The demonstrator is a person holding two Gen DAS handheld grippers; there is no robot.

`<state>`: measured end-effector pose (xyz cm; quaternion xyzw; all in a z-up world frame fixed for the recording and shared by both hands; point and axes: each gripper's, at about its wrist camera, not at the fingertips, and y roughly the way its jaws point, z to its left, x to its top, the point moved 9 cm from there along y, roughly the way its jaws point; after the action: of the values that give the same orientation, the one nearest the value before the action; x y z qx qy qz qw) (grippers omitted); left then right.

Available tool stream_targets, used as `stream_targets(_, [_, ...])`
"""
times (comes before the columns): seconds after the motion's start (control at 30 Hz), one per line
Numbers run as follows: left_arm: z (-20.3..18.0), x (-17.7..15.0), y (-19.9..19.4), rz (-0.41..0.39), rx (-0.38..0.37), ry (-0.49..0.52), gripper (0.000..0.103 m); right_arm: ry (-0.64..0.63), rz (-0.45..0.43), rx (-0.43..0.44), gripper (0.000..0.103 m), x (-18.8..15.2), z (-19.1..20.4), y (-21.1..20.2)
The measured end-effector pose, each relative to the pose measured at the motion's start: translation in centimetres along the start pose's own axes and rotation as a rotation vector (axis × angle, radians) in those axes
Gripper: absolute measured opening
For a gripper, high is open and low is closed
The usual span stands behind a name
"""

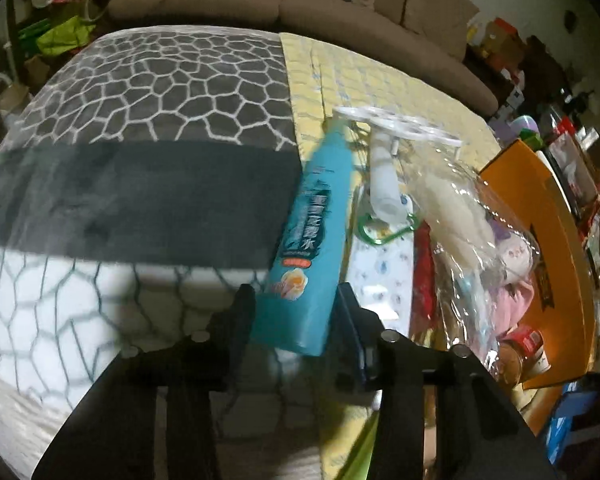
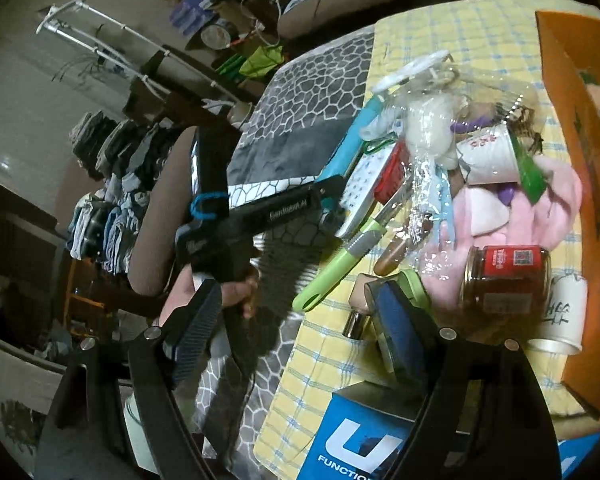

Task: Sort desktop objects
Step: 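Grasp the teal spray bottle with the left gripper, then lift the teal spray bottle with the left gripper over the cardboard box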

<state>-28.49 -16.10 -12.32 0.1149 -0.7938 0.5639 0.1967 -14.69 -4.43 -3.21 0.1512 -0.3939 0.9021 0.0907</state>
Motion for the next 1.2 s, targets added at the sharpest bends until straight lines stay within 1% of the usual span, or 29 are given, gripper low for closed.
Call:
stream_targets(0.07, [0.4, 0.5, 0.7, 0.013, 0.033, 0.035, 0.037, 0.005, 0.004, -0.001, 0.08, -0.1, -0.4, 0.4])
stream_targets(0.23, [0.2, 1.0, 1.1, 0.035, 0.051, 0.078, 0.036, 0.022, 0.016, 0.01, 0.08, -0.3, -1.2, 1.3])
stream_targets(0.33, [0.6, 0.7, 0.6, 0.03, 0.045, 0.033, 0.036, 0.024, 0.017, 0.007, 0.08, -0.3, -1.3, 1.3])
stream_targets(0.4, [1.1, 0.1, -0.2, 0.034, -0.008, -0.035, 0.036, 0.027, 0.016, 0.014, 0.08, -0.3, -1.1, 1.3])
stream_targets(0.43, [1.1, -0.2, -1.0, 0.023, -0.036, -0.051, 0.036, 0.028, 0.011, 0.019, 0.08, -0.3, -1.0, 1.2])
stream_targets(0.5, [0.7, -1.2, -3.5, -0.002, -0.09, -0.063, 0.036, 0.027, 0.005, 0.033, 0.08, -0.3, -0.6, 0.9])
stream_targets(0.57, [-0.2, -2.3, -6.2, -0.034, -0.15, -0.063, 0.036, 0.036, 0.003, 0.069, 0.081, -0.3, 0.0, 0.6])
stream_targets(0.6, [-0.8, -3.1, -7.6, -0.04, -0.185, -0.059, 0.036, 0.049, 0.003, 0.095, 0.082, -0.4, 0.3, 0.5])
stream_targets(0.63, [-1.5, -4.0, -8.9, -0.046, -0.208, -0.058, 0.036, 0.067, 0.005, 0.138, 0.084, -0.4, 0.8, 0.5])
stream_targets(0.67, [-2.5, -5.2, -10.2, -0.049, -0.249, -0.054, 0.036, 0.089, 0.007, 0.178, 0.087, -0.5, 1.1, 0.6])
stream_targets(0.7, [-3.7, -6.5, -11.2, -0.036, -0.285, -0.042, 0.036, 0.12, 0.016, 0.21, 0.09, -0.6, 1.3, 1.1])
stream_targets(0.77, [-5.1, -8.7, -12.1, -0.016, -0.276, -0.03, 0.036, 0.213, 0.05, 0.242, 0.091, -1.3, 0.8, 3.0])
stream_targets(0.87, [-6.6, -11.9, -13.1, -0.003, -0.3, -0.047, 0.036, 0.315, 0.089, 0.309, 0.091, -2.4, 1.0, 5.4])
stream_targets(0.9, [-6.9, -12.7, -13.5, -0.008, -0.302, -0.049, 0.036, 0.331, 0.094, 0.309, 0.09, -2.8, 1.0, 6.0])
stream_targets(0.93, [-7.2, -13.5, -13.7, -0.005, -0.322, -0.059, 0.036, 0.351, 0.098, 0.326, 0.088, -3.2, 1.0, 6.5])
stream_targets(0.97, [-7.6, -14.2, -13.7, 0.006, -0.342, -0.073, 0.035, 0.365, 0.101, 0.333, 0.076, -3.5, 1.0, 6.9])
stream_targets(1.0, [-7.9, -14.7, -13.9, -0.002, -0.344, -0.08, 0.035, 0.379, 0.102, 0.337, 0.063, -3.8, 0.9, 7.2])
stream_targets(1.1, [-9.1, -15.8, -14.8, -0.014, -0.345, -0.067, 0.035, 0.372, 0.09, 0.341, 0.047, -4.3, 1.0, 7.1])
stream_targets(1.2, [-10.7, -16.0, -16.3, -0.032, -0.343, -0.037, 0.034, 0.338, 0.05, 0.377, 0.042, -4.3, 2.1, 4.8])
